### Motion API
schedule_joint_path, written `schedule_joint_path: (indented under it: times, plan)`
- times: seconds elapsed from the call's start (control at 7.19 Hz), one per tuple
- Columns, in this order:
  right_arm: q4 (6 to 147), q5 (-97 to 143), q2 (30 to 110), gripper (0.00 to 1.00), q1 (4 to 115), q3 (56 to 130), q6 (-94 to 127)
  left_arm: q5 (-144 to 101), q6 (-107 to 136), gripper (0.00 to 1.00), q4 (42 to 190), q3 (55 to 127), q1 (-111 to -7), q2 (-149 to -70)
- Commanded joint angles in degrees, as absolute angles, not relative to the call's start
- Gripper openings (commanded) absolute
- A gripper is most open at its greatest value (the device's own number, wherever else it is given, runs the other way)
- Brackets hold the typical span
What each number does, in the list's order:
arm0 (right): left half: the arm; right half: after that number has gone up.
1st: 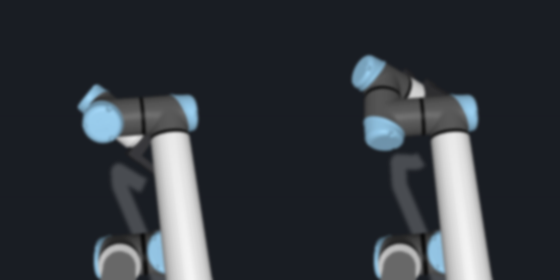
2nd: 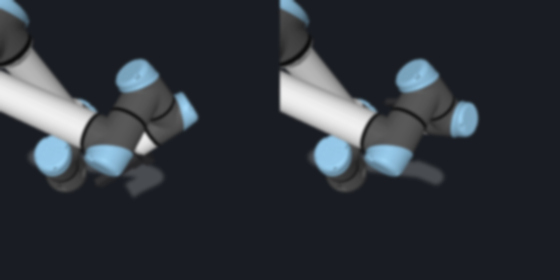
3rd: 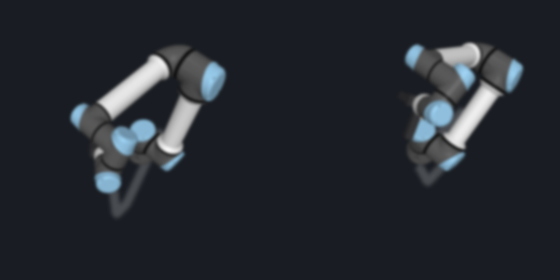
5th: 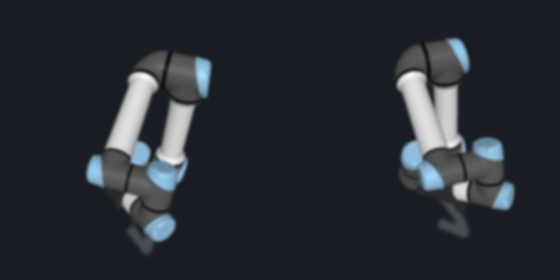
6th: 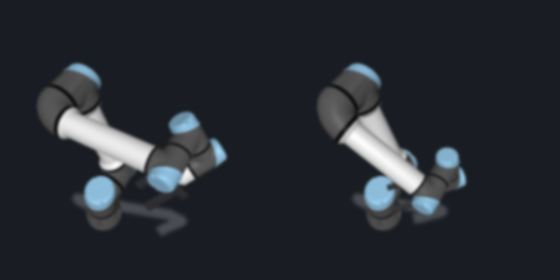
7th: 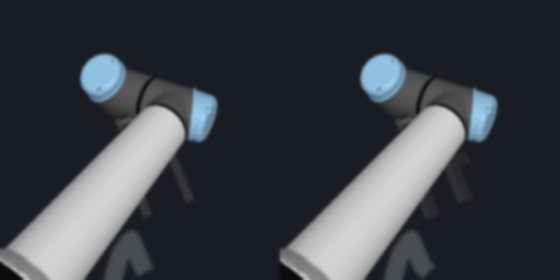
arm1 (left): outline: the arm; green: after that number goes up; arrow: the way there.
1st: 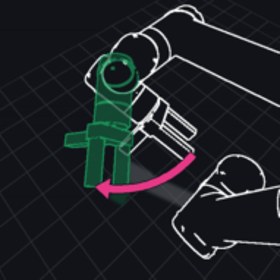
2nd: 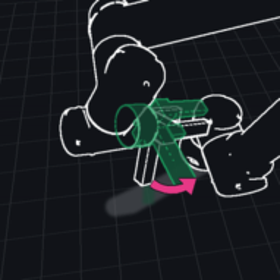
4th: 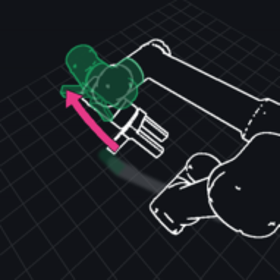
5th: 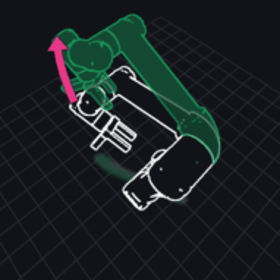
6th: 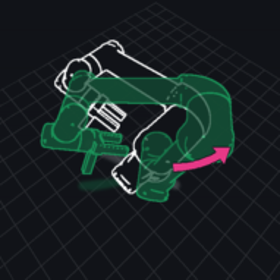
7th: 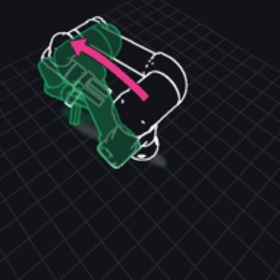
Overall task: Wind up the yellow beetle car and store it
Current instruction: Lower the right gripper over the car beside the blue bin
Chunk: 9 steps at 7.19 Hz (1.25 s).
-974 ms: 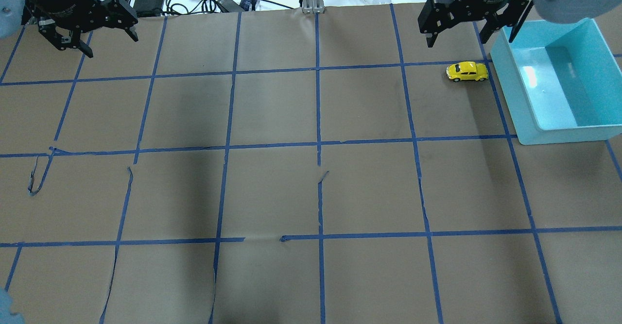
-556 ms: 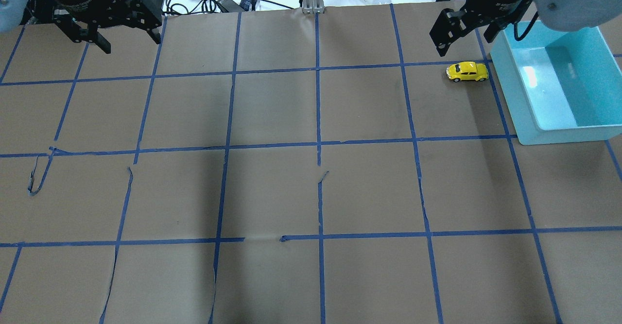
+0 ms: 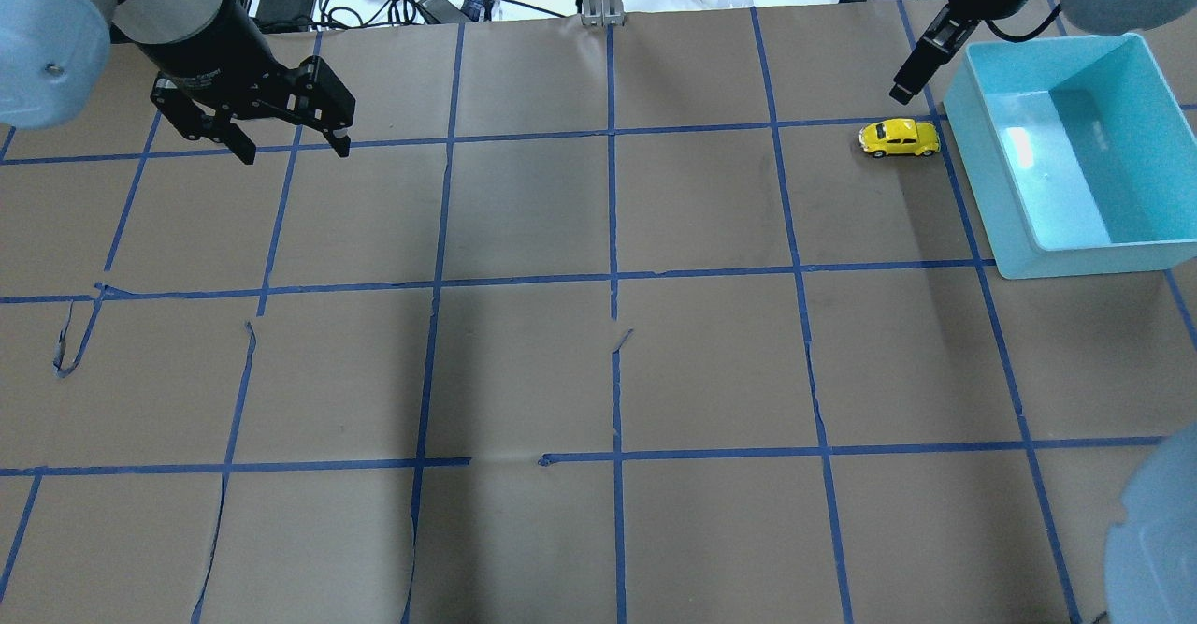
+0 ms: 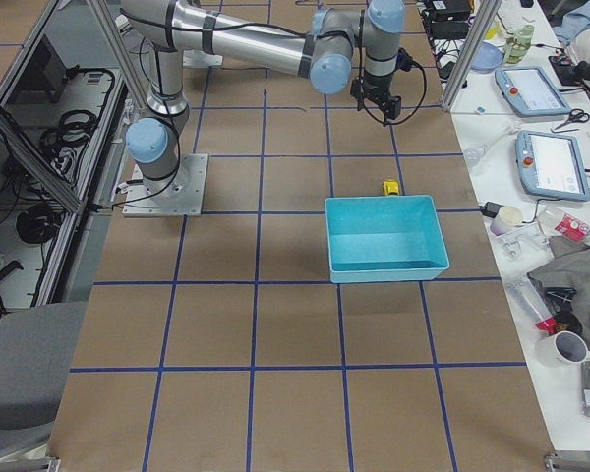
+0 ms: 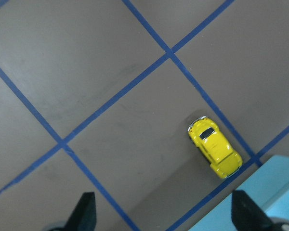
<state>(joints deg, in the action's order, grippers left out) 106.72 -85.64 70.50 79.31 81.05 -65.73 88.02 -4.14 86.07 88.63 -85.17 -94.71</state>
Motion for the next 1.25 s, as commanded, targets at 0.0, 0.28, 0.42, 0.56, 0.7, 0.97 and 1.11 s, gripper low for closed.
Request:
schedule_joint_path:
  times: [0.0, 0.28, 0.42, 0.56, 0.7, 0.97, 1.11]
  plan:
    - [113.25, -87.44, 63.93, 1.0, 78.66, 80.15, -88.23, 88.32, -4.04, 1.0, 86.39, 90.87, -86.65, -92.82]
    - [116.45, -90.96, 59.87, 1.0, 78.57, 80.94, -97.98, 88.42, -4.66, 1.0, 85.78, 92.2, -86.66, -92.38]
    - [117.06, -90.79, 57.42, 1.0, 78.14, 80.86, -98.08, 88.59, -4.66, 1.0, 85.69, 91.5, -86.57, -91.68]
    - [118.29, -90.27, 55.74, 1.0, 77.0, 80.95, -99.83, 88.59, -4.66, 1.0, 85.78, 91.58, -85.96, -90.89]
    - [119.43, -90.26, 54.94, 0.99, 76.64, 80.86, -102.11, 88.68, -4.66, 1.0, 86.22, 91.67, -85.7, -90.7]
    - [119.97, -90.26, 52.83, 0.97, 76.64, 79.99, -103.44, 88.68, -4.66, 1.0, 86.31, 92.11, -85.87, -90.62]
    - [121.88, -90.26, 52.21, 0.96, 76.64, 80.24, -105.19, 88.77, -4.66, 1.0, 86.4, 92.28, -85.87, -90.62]
